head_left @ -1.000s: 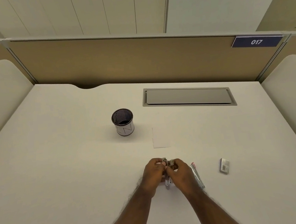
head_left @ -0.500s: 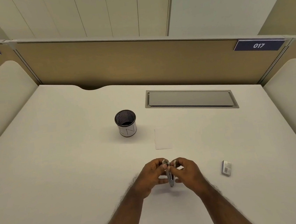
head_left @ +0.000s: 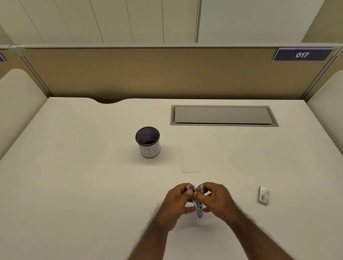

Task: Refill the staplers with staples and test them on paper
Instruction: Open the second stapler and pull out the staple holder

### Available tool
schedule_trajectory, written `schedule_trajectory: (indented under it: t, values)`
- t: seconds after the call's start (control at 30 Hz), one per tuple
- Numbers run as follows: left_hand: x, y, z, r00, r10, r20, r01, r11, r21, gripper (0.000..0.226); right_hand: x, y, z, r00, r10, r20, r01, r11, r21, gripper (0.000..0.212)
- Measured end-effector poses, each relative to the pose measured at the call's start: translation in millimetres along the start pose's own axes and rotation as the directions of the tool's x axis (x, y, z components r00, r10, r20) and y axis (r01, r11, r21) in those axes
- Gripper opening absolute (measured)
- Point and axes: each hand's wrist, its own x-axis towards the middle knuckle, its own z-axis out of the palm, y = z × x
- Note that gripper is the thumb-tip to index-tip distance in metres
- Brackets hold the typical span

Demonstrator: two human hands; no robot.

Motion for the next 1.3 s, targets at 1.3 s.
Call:
schedule_trajectory:
  t: [1.3]
  values:
    - [-0.4, 16.6, -1.5, 0.978, -0.078, 0.194, 0.122, 0.966, -0.226, 0.036, 8.4, -62.6, -38.2, 0.993, 0.012, 0.116, -0.031, 0.986, 0.165, 0.060]
